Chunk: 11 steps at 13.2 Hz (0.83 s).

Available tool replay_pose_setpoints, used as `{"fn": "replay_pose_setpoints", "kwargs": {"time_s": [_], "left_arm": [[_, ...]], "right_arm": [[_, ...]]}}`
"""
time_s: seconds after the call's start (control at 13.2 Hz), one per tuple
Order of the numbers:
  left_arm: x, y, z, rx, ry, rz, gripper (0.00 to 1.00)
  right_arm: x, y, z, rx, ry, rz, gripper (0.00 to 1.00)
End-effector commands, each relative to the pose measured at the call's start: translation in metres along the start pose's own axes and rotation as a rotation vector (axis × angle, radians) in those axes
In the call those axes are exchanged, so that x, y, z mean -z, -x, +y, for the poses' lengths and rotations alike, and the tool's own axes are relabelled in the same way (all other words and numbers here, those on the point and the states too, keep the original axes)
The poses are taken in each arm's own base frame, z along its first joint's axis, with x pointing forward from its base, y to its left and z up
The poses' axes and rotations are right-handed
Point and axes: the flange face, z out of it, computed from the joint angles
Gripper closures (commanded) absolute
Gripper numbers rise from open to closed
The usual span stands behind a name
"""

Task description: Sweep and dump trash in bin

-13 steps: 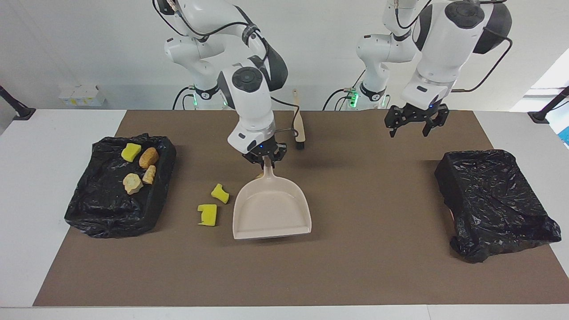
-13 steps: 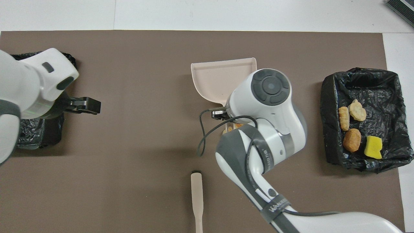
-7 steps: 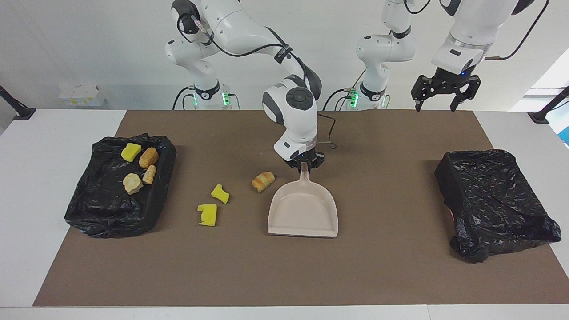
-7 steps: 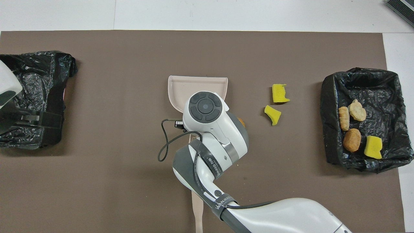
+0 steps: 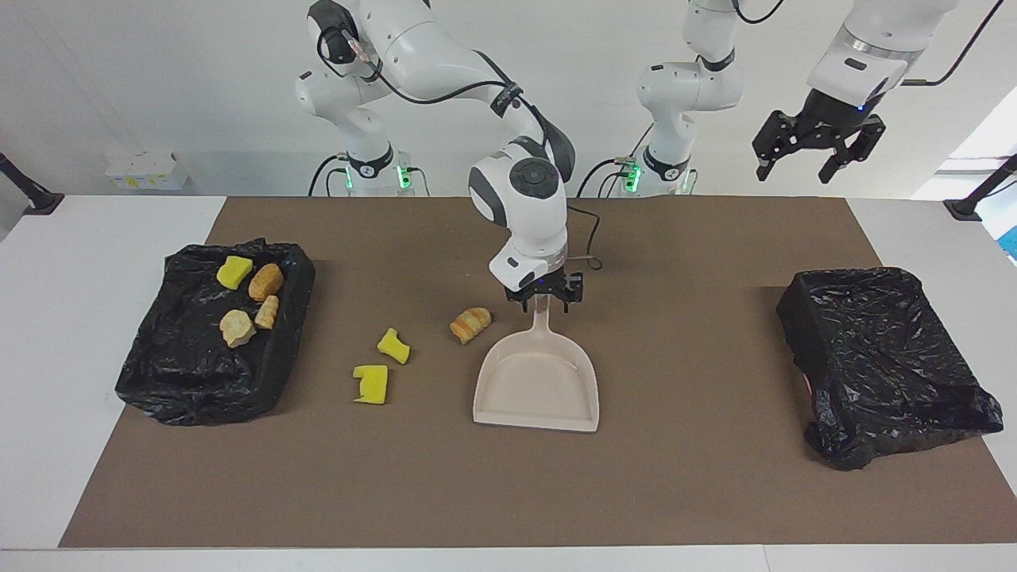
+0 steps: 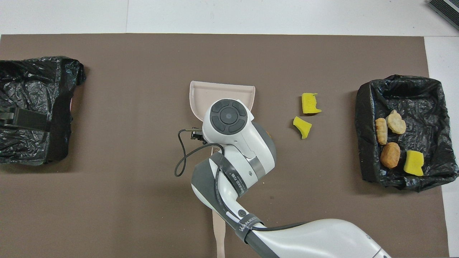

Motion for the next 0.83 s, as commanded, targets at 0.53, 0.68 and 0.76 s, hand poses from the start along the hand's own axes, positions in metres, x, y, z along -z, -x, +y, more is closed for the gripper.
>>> {"fn": "replay_pose_setpoints", "kwargs": {"time_s": [0.53,0.68,0.76], "left_arm": [[0.011,0.014,-0.001,-0.120,0.008,-0.011,0.00],[0.012,0.014,-0.002,-0.116,0.009,-0.002,0.00],[0.012,0.014,-0.003,-0.116,0.009,-0.002,0.00]], "right_arm": [[0.036,0.155,0.027,0.048,0.096,-0.119,0.00],[0.029,0.191,0.033,0.070,0.108,-0.145,0.00],[0.025,0.209,0.034,0.081,0.097,-0.154,0.00]]}}
